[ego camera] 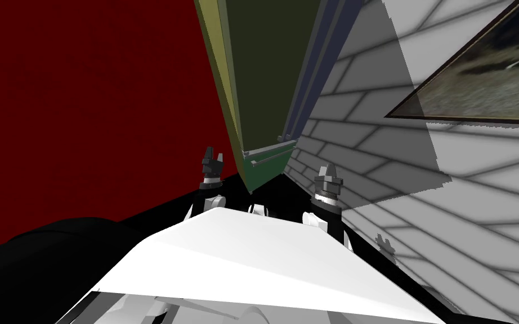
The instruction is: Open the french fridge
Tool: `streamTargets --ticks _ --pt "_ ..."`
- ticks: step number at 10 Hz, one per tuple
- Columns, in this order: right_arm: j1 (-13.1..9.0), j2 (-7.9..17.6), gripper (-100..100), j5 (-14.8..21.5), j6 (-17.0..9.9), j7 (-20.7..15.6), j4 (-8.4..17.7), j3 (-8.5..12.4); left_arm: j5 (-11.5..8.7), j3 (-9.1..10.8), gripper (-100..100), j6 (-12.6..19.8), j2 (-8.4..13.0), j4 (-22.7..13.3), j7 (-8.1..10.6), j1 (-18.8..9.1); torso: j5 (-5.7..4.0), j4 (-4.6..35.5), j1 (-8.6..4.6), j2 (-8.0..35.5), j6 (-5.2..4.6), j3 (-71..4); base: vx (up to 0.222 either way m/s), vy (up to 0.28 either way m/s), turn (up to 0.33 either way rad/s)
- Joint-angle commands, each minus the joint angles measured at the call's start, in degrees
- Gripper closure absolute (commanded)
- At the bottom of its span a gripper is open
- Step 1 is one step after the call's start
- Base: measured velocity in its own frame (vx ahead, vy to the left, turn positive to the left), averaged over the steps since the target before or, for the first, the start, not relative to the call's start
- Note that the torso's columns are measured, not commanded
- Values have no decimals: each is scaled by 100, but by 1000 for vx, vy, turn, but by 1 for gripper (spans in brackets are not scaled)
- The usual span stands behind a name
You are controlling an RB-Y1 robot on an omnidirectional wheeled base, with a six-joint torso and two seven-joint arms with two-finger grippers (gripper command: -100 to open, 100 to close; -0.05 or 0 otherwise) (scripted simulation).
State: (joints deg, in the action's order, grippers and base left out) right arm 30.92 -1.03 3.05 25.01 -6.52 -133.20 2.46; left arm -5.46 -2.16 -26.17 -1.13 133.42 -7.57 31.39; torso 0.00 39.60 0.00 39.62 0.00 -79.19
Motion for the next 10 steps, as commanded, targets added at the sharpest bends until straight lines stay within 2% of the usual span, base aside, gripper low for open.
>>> streamTargets --ticks 1,5,10 --pt "1 0 0 0 -1 0 2 0 -57 34 -100 92 382 41 35 -18 0 188 -3 189 0 -397 35 -30 31" --pt "2 -1 0 0 -1 0 3 -1 -284 165 -100 439 896 154 167 -66 -3 265 -10 259 0 -543 76 -76 53" --pt "2 -2 0 0 0 0 2 -1 -780 447 -100 1171 1216 289 448 -145 -3 268 -11 266 0 -538 133 -136 99"
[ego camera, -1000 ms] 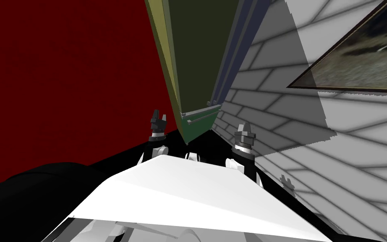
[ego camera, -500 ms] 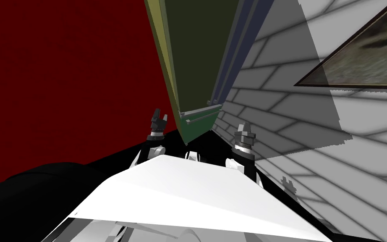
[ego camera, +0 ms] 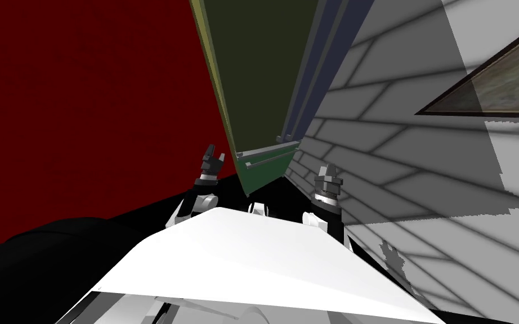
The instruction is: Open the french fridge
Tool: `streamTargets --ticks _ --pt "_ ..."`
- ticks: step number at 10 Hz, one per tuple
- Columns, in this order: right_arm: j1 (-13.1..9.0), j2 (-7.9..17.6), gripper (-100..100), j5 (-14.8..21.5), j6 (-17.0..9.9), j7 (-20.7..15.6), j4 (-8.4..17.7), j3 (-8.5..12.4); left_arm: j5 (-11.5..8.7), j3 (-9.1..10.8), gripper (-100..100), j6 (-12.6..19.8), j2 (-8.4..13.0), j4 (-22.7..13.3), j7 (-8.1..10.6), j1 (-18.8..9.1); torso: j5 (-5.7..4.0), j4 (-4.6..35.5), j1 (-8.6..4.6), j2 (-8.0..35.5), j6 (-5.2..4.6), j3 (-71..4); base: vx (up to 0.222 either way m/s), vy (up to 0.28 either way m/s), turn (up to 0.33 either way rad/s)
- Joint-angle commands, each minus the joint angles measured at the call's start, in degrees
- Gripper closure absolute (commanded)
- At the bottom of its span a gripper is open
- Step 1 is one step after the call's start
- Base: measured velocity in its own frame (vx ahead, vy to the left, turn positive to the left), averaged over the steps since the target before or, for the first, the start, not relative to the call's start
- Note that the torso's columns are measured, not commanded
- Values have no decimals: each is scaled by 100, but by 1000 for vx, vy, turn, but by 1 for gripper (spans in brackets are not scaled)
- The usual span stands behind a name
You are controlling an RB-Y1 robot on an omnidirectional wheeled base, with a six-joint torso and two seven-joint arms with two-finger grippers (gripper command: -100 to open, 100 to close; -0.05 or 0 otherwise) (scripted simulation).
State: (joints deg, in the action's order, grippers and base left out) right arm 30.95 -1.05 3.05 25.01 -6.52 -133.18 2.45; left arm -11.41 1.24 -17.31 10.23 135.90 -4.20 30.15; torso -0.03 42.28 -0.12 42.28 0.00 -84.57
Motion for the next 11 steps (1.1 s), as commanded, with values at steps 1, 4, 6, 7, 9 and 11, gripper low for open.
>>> streamTargets --ticks 1,4,6,7,9,11 --pt "0 0 0 0 0 0 0 0 -303 175 -100 449 112 60 178 -41 0 -3 -1 -12 0 -7 181 -185 110" --pt "-1 1 0 0 0 0 0 0 -550 317 -100 830 156 93 319 -85 10 5 35 19 -1 11 116 -123 76" --pt "0 0 0 0 0 0 0 0 -808 465 -100 1154 176 126 468 -133 1 1 1 3 0 3 137 -172 135" --pt "0 0 0 0 0 0 0 0 -808 465 -100 1220 176 126 468 -133 -3 -4 -8 -15 0 -9 117 -134 48" --pt "0 1 0 0 0 0 0 0 -1077 620 -100 1566 183 152 623 -183 6 0 19 1 1 1 142 -152 95" --pt "-1 1 0 0 0 0 0 0 -1215 699 -100 1833 184 162 703 -208 4 1 17 8 -1 3 96 -134 81"
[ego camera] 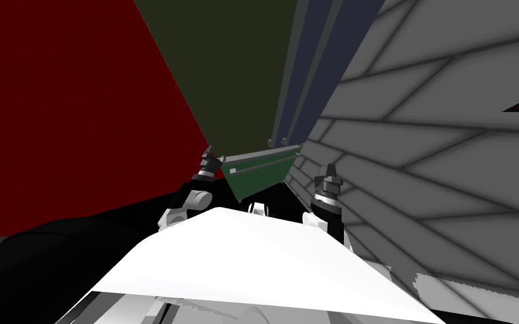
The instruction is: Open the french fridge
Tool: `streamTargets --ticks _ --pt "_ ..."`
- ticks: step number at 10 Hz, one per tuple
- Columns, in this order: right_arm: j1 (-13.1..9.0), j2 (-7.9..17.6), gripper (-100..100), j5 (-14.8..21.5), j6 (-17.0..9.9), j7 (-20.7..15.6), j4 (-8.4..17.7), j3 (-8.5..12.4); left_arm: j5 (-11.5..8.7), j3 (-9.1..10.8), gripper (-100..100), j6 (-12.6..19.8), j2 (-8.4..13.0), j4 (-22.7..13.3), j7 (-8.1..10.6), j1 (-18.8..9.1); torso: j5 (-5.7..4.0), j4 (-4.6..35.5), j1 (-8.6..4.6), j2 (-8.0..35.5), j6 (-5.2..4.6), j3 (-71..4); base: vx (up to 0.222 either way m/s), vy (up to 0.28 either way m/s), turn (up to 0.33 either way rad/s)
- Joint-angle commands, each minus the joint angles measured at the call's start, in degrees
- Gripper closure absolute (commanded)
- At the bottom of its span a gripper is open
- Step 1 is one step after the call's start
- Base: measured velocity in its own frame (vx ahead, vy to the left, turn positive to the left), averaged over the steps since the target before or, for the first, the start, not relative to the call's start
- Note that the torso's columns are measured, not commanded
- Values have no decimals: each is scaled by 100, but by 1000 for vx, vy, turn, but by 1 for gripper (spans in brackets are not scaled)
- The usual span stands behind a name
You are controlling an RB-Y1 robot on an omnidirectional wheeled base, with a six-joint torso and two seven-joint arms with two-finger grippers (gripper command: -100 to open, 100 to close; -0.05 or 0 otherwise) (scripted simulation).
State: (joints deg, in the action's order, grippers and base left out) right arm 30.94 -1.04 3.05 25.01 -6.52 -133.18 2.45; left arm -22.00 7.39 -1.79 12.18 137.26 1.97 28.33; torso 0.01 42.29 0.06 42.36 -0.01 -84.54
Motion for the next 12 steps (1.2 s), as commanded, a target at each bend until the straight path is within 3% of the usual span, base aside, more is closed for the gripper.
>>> streamTargets --ticks 1,2,4,5,7,8,11,12 --pt "0 0 0 0 0 0 0 0 -296 165 -100 452 -11 35 166 -50 1 4 0 7 2 6 131 -155 144" --pt "1 0 0 0 0 0 0 0 -296 165 -100 493 -11 35 166 -50 -1 0 -8 -9 2 -2 101 -135 47" --pt "0 0 0 0 0 0 0 0 -586 330 -100 866 -14 44 330 -97 -1 -1 -5 -9 2 -3 121 -173 105" --pt "1 -1 0 0 0 0 0 0 -586 330 -100 920 -14 44 330 -97 -5 -3 -24 -16 2 -8 108 -159 70" --pt "0 0 0 0 0 0 0 0 -882 497 -100 1304 -18 44 495 -139 1 2 0 2 2 3 109 -172 115" --pt "1 0 0 0 0 0 0 0 -882 497 -100 1351 -18 44 495 -139 -1 -2 -8 -15 2 -6 115 -137 59" --pt "0 0 0 0 0 0 0 0 -1323 746 -100 1920 -38 42 741 -198 -4 -1 -17 -9 2 -3 129 -202 124" --pt "1 -1 0 0 0 0 0 -1 -1323 746 -100 1988 -38 42 741 -198 -9 -5 -37 -23 1 -12 95 -190 63"
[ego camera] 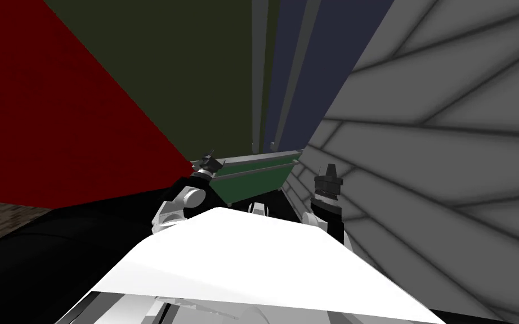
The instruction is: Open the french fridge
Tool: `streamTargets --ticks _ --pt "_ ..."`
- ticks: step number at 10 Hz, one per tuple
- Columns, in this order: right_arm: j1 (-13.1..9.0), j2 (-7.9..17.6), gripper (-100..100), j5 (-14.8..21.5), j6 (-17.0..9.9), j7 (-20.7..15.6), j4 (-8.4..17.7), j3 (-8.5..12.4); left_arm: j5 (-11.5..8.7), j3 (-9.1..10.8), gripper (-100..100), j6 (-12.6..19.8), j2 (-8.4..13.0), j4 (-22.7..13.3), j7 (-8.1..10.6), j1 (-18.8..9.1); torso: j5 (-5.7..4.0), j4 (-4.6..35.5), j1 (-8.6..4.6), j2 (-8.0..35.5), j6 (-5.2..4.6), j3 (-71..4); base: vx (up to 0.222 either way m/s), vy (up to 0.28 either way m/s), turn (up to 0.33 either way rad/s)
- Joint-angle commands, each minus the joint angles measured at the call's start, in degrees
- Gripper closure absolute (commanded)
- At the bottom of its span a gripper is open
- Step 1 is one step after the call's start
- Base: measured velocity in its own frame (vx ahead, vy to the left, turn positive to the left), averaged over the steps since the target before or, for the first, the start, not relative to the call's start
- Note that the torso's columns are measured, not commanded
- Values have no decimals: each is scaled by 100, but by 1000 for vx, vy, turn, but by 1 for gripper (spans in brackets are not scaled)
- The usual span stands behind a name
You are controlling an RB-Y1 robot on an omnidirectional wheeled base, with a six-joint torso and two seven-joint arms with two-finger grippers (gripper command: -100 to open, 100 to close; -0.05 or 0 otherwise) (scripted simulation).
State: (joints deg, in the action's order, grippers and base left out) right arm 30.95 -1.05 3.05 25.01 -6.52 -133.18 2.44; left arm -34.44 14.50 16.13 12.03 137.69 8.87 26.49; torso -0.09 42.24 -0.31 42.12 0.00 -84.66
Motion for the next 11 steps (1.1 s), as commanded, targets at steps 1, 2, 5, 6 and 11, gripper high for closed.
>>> streamTargets --ticks 1,2,5,6,11 --pt "-1 1 0 0 0 0 0 0 -222 115 -100 401 -36 3 130 -33 8 5 37 23 -2 11 69 -128 94" --pt "-1 1 0 0 0 0 0 1 -360 193 -100 557 -55 12 207 -52 17 5 58 22 -8 13 124 -194 144" --pt "-2 1 0 0 0 0 0 1 -622 341 -100 984 -112 47 353 -91 7 -8 31 -8 -25 -9 94 -171 91" --pt "-1 2 0 0 0 0 0 1 -743 410 -100 1132 -151 78 422 -110 12 -8 38 -14 -23 -10 70 -147 104" --pt "-1 1 0 0 0 0 0 1 -1151 643 -100 1765 -421 333 653 -173 5 -1 20 0 -7 -2 80 -161 86"
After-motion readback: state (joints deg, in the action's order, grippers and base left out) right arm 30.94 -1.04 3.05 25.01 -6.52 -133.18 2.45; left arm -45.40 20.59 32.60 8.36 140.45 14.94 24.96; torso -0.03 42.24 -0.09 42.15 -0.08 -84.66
